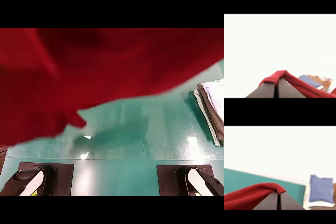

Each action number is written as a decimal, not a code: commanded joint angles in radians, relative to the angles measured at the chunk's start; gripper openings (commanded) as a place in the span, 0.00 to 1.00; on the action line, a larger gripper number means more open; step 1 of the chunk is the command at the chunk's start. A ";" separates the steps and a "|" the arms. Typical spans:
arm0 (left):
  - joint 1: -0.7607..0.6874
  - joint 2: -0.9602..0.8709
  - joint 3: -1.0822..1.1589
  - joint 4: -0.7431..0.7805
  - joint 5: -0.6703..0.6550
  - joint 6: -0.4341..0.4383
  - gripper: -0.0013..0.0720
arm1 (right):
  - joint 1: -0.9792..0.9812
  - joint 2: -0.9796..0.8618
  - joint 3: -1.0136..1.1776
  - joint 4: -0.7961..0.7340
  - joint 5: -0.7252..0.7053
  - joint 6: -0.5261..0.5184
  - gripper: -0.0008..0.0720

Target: Fold the shirts.

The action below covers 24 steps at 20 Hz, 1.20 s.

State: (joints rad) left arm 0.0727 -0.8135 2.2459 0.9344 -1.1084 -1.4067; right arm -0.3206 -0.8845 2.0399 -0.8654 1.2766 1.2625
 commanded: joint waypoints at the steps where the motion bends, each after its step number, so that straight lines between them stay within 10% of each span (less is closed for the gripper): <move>1: 0.001 -0.002 0.018 -0.016 -0.034 -0.010 0.05 | 0.000 0.001 0.041 -0.086 0.022 0.024 0.03; 12: 0.001 -0.220 -0.920 0.021 -0.106 0.028 0.05 | 0.122 -0.395 -0.410 -0.087 0.233 0.022 0.03; 24: 0.001 -0.631 -0.960 -0.002 0.518 0.107 0.05 | 0.212 -0.871 -0.268 -0.156 -0.097 0.023 0.03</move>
State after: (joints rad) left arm 0.0723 -1.3998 1.2896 0.9371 -0.7727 -1.3064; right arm -0.1112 -1.6791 1.7020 -1.0157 1.2510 1.2861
